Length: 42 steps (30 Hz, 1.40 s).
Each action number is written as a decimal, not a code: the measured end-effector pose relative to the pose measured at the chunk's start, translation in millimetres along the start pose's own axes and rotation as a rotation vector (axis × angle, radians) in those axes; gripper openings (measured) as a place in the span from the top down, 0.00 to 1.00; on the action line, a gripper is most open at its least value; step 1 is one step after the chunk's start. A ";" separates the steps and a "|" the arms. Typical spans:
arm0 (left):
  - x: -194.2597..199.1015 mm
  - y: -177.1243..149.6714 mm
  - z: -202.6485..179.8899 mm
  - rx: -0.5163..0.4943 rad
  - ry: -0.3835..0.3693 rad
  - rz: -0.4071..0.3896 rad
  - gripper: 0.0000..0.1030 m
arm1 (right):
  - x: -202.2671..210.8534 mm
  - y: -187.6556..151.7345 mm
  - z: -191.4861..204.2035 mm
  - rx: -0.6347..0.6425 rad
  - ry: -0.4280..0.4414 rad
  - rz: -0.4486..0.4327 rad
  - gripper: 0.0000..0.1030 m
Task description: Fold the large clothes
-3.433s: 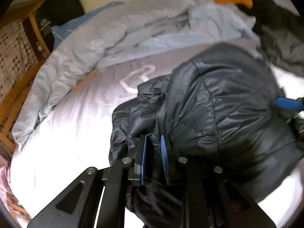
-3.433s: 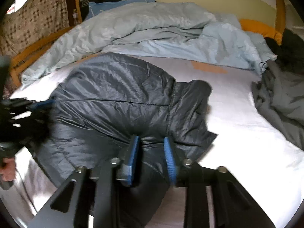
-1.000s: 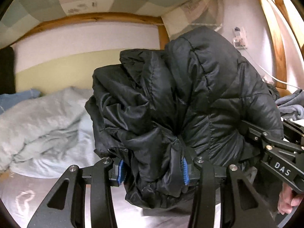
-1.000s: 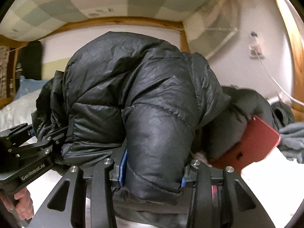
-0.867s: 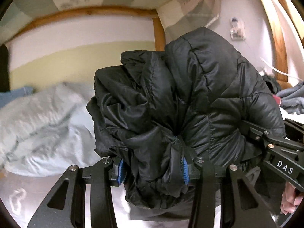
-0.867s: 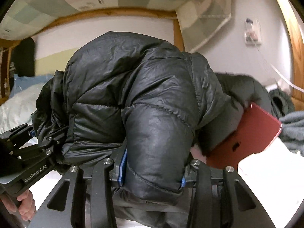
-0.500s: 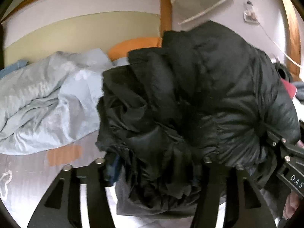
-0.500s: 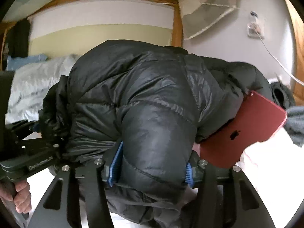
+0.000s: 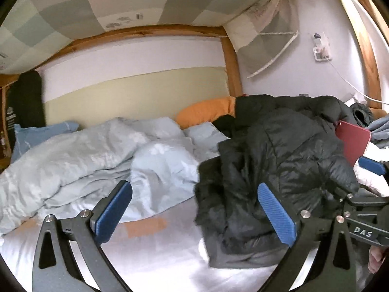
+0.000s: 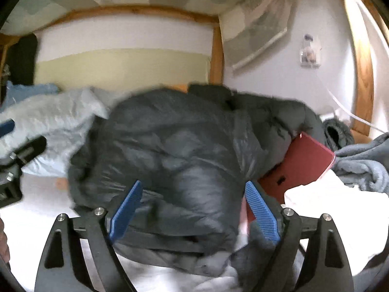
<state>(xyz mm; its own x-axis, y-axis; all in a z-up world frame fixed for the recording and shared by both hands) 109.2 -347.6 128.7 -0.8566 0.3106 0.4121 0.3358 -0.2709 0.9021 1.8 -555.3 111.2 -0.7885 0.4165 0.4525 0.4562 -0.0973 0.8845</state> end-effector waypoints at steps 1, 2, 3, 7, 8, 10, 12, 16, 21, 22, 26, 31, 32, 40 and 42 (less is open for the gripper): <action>8.1 -2.8 7.1 0.006 0.018 -0.012 0.00 | 11.3 -0.2 7.4 0.004 0.003 -0.032 0.04; 15.6 -5.6 13.6 0.011 0.031 -0.023 0.00 | 23.0 -1.2 15.2 0.006 0.003 -0.066 0.00; 23.4 -9.6 21.5 0.016 0.044 -0.031 0.00 | 33.8 -2.4 23.1 0.003 0.012 -0.093 0.00; 50.7 -29.8 48.8 -0.004 0.095 -0.058 0.00 | 63.1 -7.8 53.1 -0.007 0.091 -0.125 0.00; 56.4 -36.1 55.7 -0.002 0.104 -0.064 0.00 | 67.0 -10.2 59.5 -0.011 0.111 -0.126 0.00; 67.9 -53.9 72.5 0.032 0.124 -0.086 0.00 | 73.7 -14.2 73.7 -0.007 0.132 -0.128 0.00; 76.0 -74.3 87.7 0.066 0.126 -0.097 0.00 | 78.7 -22.1 87.1 -0.008 0.126 -0.138 0.00; 79.6 -112.0 107.1 0.103 0.159 -0.090 0.00 | 73.3 -57.7 107.9 -0.077 0.129 -0.128 0.00; 50.5 -163.1 120.7 0.126 0.256 -0.020 0.00 | 61.8 -104.7 134.2 -0.031 0.115 -0.131 0.00; 43.7 -171.6 123.0 0.137 0.247 -0.001 0.00 | 60.6 -112.5 138.8 -0.016 0.110 -0.135 0.00; 38.6 -178.7 132.6 0.190 0.215 -0.020 0.00 | 46.2 -131.1 152.4 0.043 0.092 -0.109 0.00; 35.9 -180.1 126.9 0.171 0.186 -0.019 0.00 | 44.8 -131.9 161.0 0.071 0.080 -0.117 0.00; 37.9 -180.2 126.0 0.171 0.184 -0.029 0.00 | 45.5 -132.4 165.0 0.091 0.071 -0.120 0.00; 48.1 -179.5 126.6 0.190 0.229 -0.071 0.00 | 50.5 -134.3 166.7 0.098 0.034 -0.153 0.00; 50.6 -179.2 123.5 0.176 0.228 -0.081 0.00 | 50.0 -133.9 162.8 0.080 0.043 -0.150 0.00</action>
<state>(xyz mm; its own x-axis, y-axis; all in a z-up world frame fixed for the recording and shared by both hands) 54.0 -170.8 3.6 -0.9425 0.1065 0.3169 0.3089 -0.0850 0.9473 -31.5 -374.3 -3.1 -0.8661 0.3820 0.3223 0.3623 0.0357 0.9314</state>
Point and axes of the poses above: each gripper's, at about its wrist camera, not at the fingertips, and x roughly against the way its jaws point, z to its left, y to its top, the point moved 4 cm from there along -x, roughly the way its jaws point, and after that the axes turned 12 degrees about z, right-handed, at the moved point
